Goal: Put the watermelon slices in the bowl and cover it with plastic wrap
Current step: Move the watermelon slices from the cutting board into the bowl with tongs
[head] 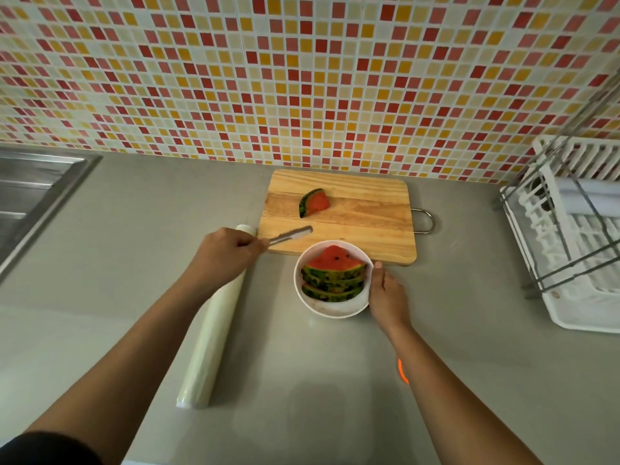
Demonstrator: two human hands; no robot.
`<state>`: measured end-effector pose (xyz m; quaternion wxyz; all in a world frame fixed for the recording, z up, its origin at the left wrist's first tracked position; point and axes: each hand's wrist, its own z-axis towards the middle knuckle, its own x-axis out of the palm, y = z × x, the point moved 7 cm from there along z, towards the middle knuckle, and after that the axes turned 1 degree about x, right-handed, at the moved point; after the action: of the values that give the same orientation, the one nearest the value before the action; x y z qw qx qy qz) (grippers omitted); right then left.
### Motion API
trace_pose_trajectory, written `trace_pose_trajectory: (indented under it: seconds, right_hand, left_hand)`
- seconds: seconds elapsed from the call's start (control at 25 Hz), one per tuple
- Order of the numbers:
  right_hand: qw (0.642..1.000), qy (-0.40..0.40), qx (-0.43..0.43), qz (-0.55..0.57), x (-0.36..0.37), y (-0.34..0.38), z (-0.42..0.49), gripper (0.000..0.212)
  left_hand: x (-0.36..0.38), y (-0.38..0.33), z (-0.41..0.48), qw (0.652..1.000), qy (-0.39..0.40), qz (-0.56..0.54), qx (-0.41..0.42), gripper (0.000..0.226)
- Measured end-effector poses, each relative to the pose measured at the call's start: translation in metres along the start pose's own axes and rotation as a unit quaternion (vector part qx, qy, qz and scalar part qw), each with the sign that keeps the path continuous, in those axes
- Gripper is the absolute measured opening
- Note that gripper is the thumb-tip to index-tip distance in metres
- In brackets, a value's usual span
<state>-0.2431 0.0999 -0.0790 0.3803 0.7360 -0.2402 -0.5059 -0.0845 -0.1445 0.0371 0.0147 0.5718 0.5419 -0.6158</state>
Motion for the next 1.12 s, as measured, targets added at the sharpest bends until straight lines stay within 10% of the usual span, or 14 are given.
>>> trace_pose_trajectory:
  seconds: [0.56,0.72,0.88,1.12]
  right_hand:
    - [1.0,-0.002,0.005,-0.003,0.0,-0.004,0.001,0.041]
    - [1.0,-0.006,0.006,-0.002,0.0,-0.004,0.002,0.045]
    - [1.0,-0.003,0.003,-0.007,-0.001,-0.002,0.002,0.042]
    - [1.0,-0.003,-0.001,-0.013,0.0,-0.003,0.003,0.043]
  left_hand:
    - [0.067,0.001,0.093,0.97,-0.086,0.144,0.176,0.03]
    - [0.071,0.022,0.098,0.995,-0.003,-0.099,-0.001,0.033]
    - [0.084,0.038,0.085,0.916,0.069,-0.348,-0.187,0.026]
    - [0.054,0.029,0.073,0.999,-0.038,-0.029,-0.015,0.038]
